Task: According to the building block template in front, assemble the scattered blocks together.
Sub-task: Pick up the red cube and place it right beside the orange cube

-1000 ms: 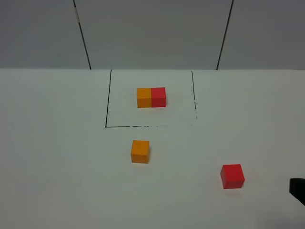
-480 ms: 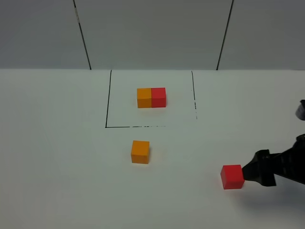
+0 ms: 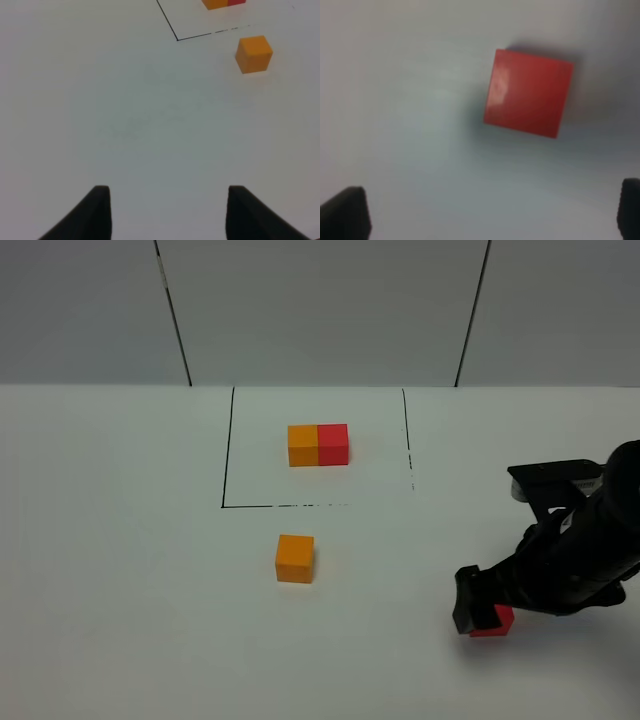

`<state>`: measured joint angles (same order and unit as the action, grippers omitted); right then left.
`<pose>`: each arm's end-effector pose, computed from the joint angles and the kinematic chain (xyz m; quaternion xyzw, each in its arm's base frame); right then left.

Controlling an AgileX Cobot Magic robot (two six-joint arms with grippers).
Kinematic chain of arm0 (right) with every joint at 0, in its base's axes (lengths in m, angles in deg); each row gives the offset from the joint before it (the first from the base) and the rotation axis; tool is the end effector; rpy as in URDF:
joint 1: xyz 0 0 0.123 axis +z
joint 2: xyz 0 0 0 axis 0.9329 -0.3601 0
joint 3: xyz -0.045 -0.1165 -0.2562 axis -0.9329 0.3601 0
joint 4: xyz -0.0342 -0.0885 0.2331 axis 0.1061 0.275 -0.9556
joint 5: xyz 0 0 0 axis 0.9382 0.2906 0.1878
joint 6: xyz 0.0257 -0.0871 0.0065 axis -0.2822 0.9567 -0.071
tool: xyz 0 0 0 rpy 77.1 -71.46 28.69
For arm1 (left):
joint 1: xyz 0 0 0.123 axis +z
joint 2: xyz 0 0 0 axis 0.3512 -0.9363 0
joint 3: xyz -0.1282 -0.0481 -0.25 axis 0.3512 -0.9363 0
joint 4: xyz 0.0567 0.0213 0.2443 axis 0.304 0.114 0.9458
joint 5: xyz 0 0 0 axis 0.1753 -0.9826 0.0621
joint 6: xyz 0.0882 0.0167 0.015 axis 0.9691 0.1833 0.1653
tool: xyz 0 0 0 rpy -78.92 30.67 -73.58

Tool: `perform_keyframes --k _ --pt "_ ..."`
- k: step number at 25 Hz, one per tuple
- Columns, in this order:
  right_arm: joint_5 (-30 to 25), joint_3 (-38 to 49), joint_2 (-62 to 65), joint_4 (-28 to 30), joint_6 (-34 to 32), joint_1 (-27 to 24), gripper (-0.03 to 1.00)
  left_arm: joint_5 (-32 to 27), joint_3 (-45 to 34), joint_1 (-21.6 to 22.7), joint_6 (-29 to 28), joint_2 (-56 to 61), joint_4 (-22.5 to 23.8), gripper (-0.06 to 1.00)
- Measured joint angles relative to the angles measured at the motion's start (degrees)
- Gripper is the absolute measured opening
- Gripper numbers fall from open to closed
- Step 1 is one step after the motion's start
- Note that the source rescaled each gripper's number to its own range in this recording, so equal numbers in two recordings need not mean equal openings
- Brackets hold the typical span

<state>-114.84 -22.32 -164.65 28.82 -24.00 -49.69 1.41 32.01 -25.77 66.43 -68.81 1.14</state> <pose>0.2704 0.1064 0.1886 -0.1464 0.9808 0.0831 0.0984 -0.0080 -0.0129 0.2804 0.1241 0.8366 -0.0586 0.5304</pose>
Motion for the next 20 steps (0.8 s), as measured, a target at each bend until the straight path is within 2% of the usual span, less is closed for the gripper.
perform_keyframes --k 20 --pt "11.5 -0.3 -12.6 1.1 -3.6 1.1 1.00 0.0 0.0 0.0 0.0 0.0 0.0 0.29"
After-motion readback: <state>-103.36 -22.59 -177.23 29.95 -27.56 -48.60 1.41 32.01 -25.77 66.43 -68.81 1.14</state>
